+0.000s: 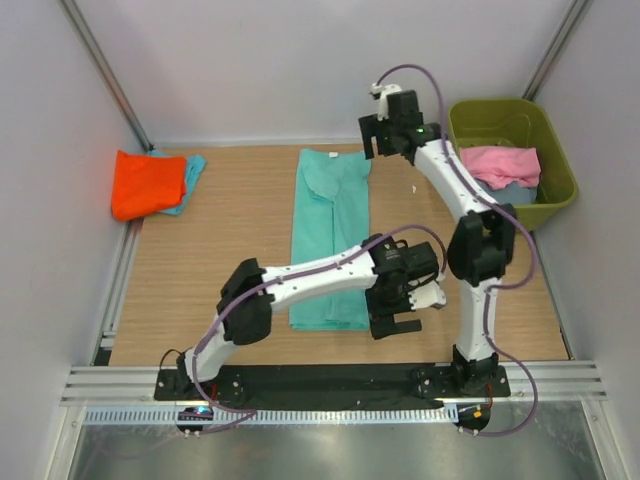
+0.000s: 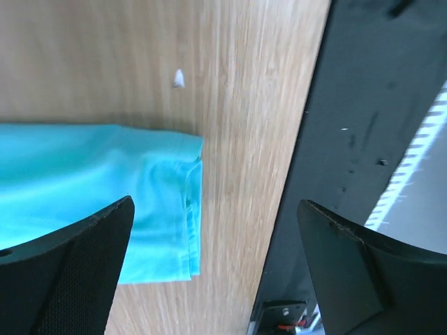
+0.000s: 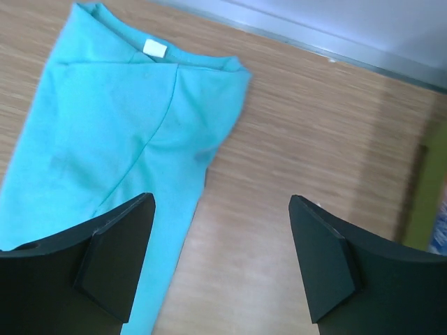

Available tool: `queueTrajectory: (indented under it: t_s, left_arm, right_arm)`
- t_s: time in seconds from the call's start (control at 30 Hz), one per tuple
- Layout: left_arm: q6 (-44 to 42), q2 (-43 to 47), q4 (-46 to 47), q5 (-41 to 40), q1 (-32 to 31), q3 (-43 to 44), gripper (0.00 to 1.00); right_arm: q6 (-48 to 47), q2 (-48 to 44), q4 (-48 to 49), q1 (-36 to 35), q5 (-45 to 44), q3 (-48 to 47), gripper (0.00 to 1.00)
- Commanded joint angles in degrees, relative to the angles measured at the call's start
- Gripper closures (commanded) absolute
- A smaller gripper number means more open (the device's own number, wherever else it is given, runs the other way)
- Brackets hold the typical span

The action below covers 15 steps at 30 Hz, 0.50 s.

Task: Fold and stack the t-shirts
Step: Fold the tshirt

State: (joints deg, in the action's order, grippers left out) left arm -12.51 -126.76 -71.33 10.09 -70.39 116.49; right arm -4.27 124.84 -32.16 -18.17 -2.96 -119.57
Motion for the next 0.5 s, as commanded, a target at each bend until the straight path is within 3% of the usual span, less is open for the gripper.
queueTrajectory:
  t_s: [0.0, 0.1, 0.23, 0.33, 0.47]
  left_arm:
    - [4.1, 14.6, 3.6, -3.9, 0.2, 0.8, 0.01]
    - [10.8, 20.4, 5.9, -9.6, 1.3, -6.7, 0.0]
    - [23.8, 30.1, 10.7, -8.3, 14.0, -21.4, 0.09]
    - [36.7, 33.8, 14.7, 3.1, 29.4, -30.2, 0.18]
    - [52.1, 39.6, 22.1, 9.5, 36.2, -43.1, 0.24]
  right_arm:
    - [6.6, -15.7, -3.4, 0.7, -0.4, 7.0, 0.16]
    - [14.5, -25.2, -8.2, 1.2, 6.4, 16.9, 0.16]
    - [26.9, -35.2, -10.7, 2.3, 22.8, 35.7, 0.22]
    - [36.2, -41.9, -7.8, 1.5, 31.8, 49.7, 0.25]
    - [40.4, -45.2, -6.9, 0.2, 34.5, 62.7, 0.25]
